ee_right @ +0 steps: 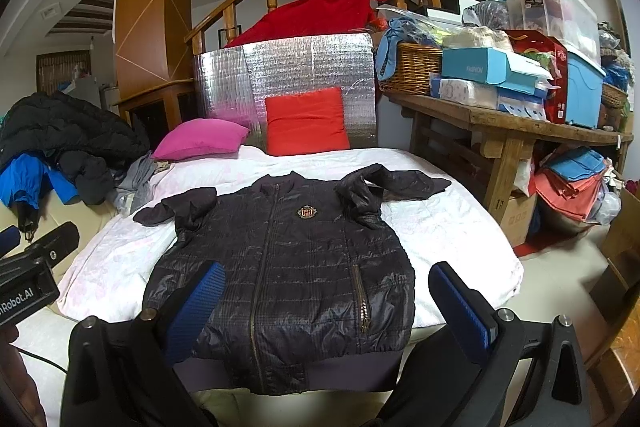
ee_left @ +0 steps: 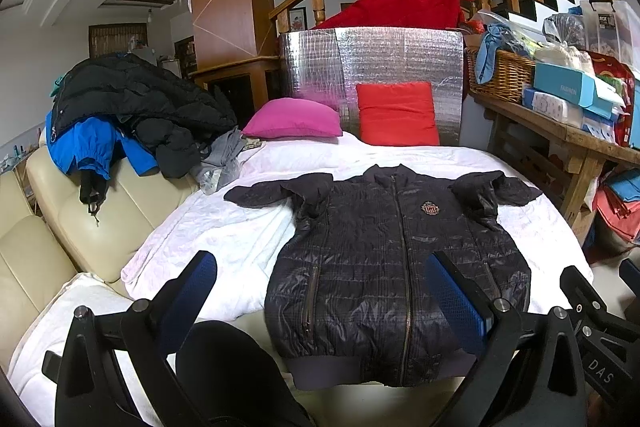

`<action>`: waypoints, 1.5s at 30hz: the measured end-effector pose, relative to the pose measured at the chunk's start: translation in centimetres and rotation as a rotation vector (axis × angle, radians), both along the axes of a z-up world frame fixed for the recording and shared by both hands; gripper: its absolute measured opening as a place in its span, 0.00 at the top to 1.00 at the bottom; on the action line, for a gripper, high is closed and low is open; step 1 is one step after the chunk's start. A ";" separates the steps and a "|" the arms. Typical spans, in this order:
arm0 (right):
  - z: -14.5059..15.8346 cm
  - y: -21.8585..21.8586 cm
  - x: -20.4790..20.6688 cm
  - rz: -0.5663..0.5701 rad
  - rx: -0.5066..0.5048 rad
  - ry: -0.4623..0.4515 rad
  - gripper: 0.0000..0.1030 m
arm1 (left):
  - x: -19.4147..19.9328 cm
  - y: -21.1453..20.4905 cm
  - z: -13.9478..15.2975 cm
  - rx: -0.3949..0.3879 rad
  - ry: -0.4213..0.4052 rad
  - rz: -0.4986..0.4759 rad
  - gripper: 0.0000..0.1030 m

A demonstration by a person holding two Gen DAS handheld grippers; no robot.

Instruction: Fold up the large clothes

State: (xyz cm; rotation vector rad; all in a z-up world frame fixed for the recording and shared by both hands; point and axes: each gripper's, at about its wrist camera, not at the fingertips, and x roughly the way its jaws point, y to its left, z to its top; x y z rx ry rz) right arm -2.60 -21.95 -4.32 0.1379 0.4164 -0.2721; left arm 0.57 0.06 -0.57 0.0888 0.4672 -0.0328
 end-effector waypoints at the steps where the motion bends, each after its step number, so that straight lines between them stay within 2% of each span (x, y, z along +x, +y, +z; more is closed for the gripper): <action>1: 0.0 0.0 0.0 0.000 0.001 0.001 0.00 | 0.0 0.0 0.0 -0.001 0.000 0.000 0.00; 27: -0.4 0.0 0.5 0.004 0.013 0.025 0.00 | 0.5 0.4 -0.6 -0.007 0.021 0.002 0.00; 35: -0.5 -1.7 2.0 -0.017 0.041 0.035 0.00 | 2.3 0.3 -1.6 0.006 0.051 0.004 0.00; 38: -0.4 -4.2 3.9 -0.033 0.082 0.031 0.00 | 5.6 0.1 -2.8 -0.019 0.133 -0.042 0.00; 41: -0.7 -8.7 7.1 -0.054 0.159 0.020 0.00 | 11.7 -0.3 -5.3 -0.079 0.295 -0.108 0.00; 45: -2.8 -17.1 13.0 -0.037 0.390 0.020 0.00 | 20.1 -1.0 -10.3 -0.124 0.464 -0.085 0.00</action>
